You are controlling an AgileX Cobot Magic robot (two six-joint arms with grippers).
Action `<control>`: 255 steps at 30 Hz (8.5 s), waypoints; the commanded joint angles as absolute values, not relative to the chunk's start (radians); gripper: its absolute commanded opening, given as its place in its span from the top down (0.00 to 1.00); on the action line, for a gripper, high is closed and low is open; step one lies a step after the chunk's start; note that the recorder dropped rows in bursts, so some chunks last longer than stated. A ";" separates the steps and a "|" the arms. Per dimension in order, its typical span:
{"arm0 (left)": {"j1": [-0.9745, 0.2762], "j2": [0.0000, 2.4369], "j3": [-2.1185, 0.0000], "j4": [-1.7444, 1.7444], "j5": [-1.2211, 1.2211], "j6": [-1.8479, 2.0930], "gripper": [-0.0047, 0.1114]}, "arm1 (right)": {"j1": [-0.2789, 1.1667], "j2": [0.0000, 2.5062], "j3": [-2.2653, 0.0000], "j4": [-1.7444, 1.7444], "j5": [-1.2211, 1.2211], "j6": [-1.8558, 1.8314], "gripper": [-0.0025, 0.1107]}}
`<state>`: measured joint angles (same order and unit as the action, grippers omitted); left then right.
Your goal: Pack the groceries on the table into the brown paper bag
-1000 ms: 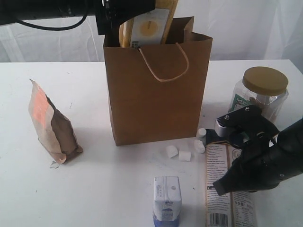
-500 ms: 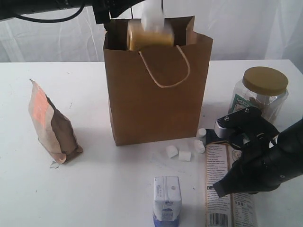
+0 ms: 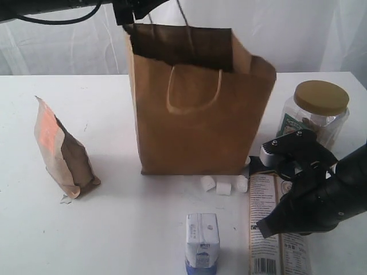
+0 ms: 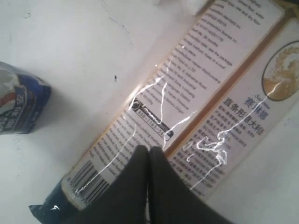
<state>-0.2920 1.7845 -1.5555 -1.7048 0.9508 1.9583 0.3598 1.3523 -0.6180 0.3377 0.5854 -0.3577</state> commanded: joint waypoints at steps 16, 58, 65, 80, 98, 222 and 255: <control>-0.281 1.798 -1.559 -1.651 0.908 2.015 0.41 | 0.350 1.349 -0.615 0.343 0.603 -0.363 0.98; 0.078 1.362 -1.541 -0.538 0.715 0.276 0.96 | 0.349 0.877 -0.615 -0.920 0.745 0.886 0.98; 0.078 1.228 -1.383 -0.134 0.615 -0.092 0.96 | 0.232 0.893 -0.615 -1.038 0.617 1.000 0.98; 0.078 0.779 -0.777 0.271 0.315 -0.450 0.96 | -0.126 1.197 -0.666 -0.245 0.352 0.285 0.98; 0.078 0.499 -0.249 0.231 0.223 -0.483 0.96 | -0.454 1.601 -1.156 0.587 0.630 -0.433 0.98; -0.003 0.269 -0.240 0.128 0.368 -0.391 0.96 | -0.475 2.324 -1.722 1.056 1.221 -1.082 0.98; -0.003 0.269 -0.240 0.128 0.361 -0.391 0.96 | -0.311 1.109 -0.880 0.501 1.178 -0.527 0.98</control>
